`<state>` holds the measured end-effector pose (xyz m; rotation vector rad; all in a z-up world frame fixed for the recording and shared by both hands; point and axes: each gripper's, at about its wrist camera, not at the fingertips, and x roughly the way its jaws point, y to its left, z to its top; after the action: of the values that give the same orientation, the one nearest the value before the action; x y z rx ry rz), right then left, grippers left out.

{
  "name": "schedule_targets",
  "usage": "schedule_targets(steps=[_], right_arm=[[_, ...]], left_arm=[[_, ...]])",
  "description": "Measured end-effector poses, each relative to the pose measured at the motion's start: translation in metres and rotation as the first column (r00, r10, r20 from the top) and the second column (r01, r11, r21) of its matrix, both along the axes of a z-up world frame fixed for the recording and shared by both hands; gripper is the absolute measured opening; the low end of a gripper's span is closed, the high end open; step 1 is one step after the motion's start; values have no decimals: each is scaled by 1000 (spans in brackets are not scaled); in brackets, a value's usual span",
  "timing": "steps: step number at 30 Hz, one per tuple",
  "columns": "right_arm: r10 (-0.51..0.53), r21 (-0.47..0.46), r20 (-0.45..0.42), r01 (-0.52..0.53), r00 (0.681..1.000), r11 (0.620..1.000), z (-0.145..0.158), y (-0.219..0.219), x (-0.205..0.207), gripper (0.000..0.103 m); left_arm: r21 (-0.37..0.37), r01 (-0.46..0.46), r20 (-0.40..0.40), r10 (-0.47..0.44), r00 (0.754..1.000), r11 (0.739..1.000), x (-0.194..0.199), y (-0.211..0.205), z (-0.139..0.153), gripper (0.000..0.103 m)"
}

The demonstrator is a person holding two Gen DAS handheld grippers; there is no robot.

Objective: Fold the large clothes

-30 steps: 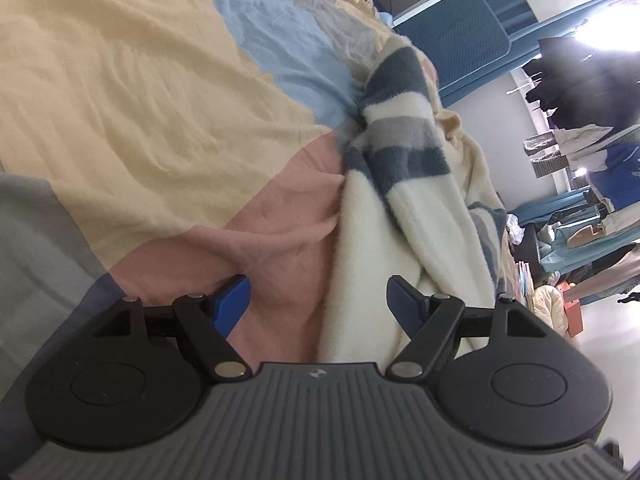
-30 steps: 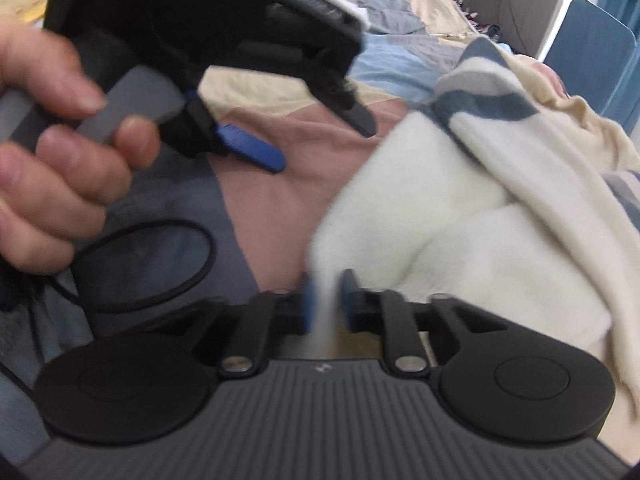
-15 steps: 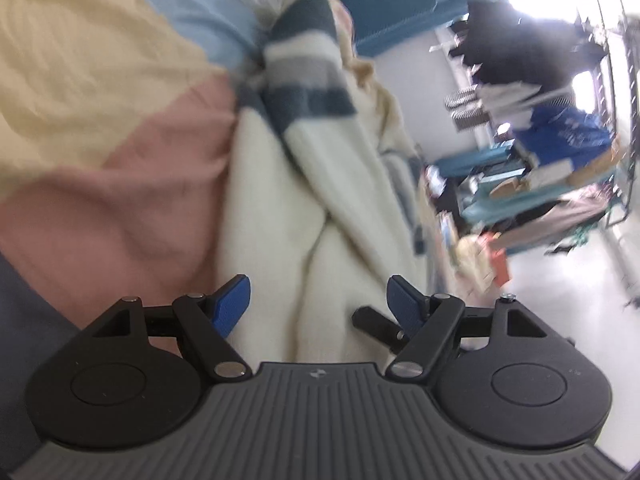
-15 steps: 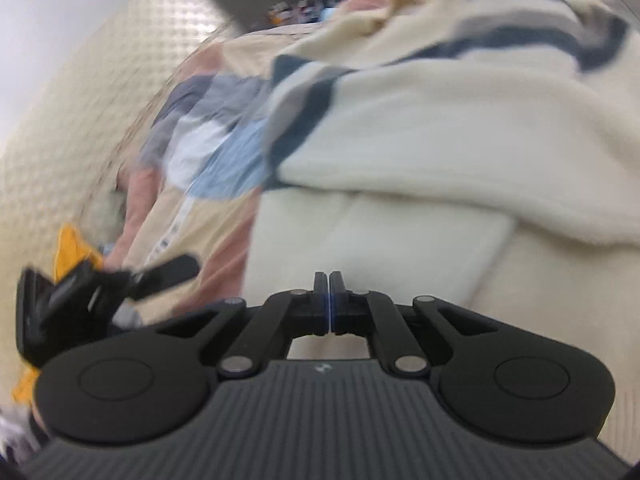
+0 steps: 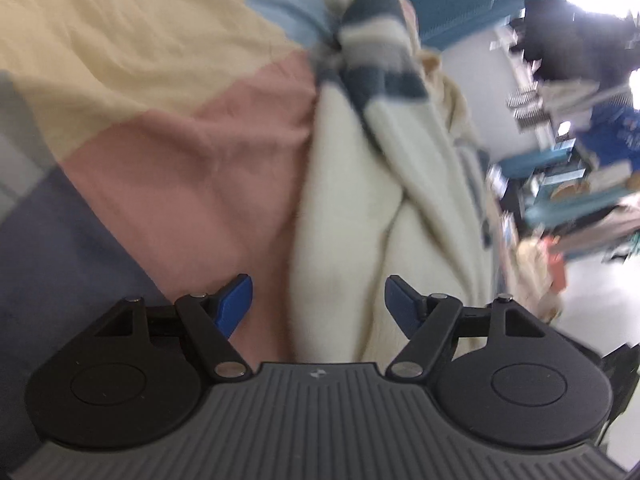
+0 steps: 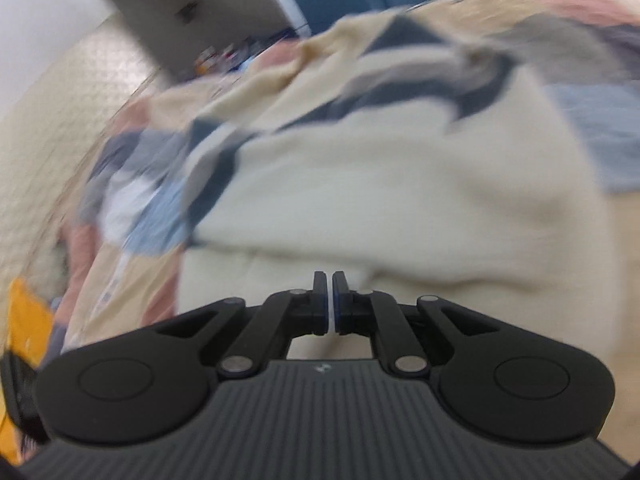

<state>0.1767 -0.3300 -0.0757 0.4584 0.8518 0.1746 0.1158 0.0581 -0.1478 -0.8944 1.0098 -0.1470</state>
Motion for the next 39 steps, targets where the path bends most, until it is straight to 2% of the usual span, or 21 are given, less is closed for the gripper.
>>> schedule_targets(steps=[2,3,4,5,9,12,15,17,19,21,23,25,26,27,28,29,30,32,34,37,39], right_arm=[[-131,-9,-22,131,991,991,-2,-23,-7,16],[-207,-1,-42,207,978,978,-5,-36,-11,34],[-268,15,-59,269,962,963,-8,-47,-14,59],[-314,31,-68,316,947,948,-10,-58,-17,68],[-441,85,-98,449,892,890,-20,-86,-26,66],[-493,59,-137,504,859,862,-30,-94,-23,65],[-547,-18,-135,550,826,835,-32,-99,-22,66],[-571,-6,-147,577,807,817,-36,-104,-24,65],[-545,54,-191,564,816,824,-44,-106,-25,68],[-509,92,-221,538,832,838,-52,-104,-23,68],[-506,88,-219,533,834,841,-55,-99,-23,68],[-474,102,-224,505,851,857,-56,-95,-22,67],[-450,125,-232,485,862,866,-57,-93,-21,66],[-431,156,-237,473,870,867,-56,-92,-22,64],[-414,192,-248,463,876,865,-57,-91,-23,51],[-399,200,-250,451,882,870,-58,-87,-23,32],[-388,179,-247,435,888,883,-59,-82,-21,22],[-391,166,-223,430,893,887,-57,-77,-22,15],[-395,196,-183,427,900,883,-47,-76,-30,13],[-349,256,-75,357,934,898,-20,-73,-42,12],[-331,306,-21,322,943,896,-4,-74,-53,11]], left_arm=[[39,63,-9,-63,998,997,6,-14,-3,81],[59,88,0,-89,996,994,8,-20,-1,86],[63,108,8,-108,994,992,10,-24,0,88],[59,125,14,-126,992,990,12,-27,0,90],[55,161,37,-163,986,985,18,-31,1,90],[-8,152,85,-150,985,988,21,-27,1,89],[-68,173,143,-162,976,983,20,-29,6,88],[-27,199,106,-195,975,980,23,-38,4,88],[-4,201,57,-200,978,980,24,-45,-4,87],[3,200,59,-200,978,980,27,-47,-4,88],[-29,170,61,-168,984,985,28,-45,-6,88],[-30,161,64,-159,985,986,27,-45,-6,86],[-13,153,64,-152,986,988,26,-45,-5,75],[30,142,54,-144,988,989,24,-45,-3,51],[70,128,48,-131,990,989,24,-45,-3,44],[55,104,49,-107,993,993,20,-41,-3,33],[29,77,52,-78,996,997,19,-37,-3,24],[23,45,71,-46,996,999,16,-33,2,20],[29,24,103,-27,994,999,10,-30,11,19],[29,-5,171,0,985,1000,-4,-21,34,13],[31,-26,207,19,978,999,-9,-16,50,11]])
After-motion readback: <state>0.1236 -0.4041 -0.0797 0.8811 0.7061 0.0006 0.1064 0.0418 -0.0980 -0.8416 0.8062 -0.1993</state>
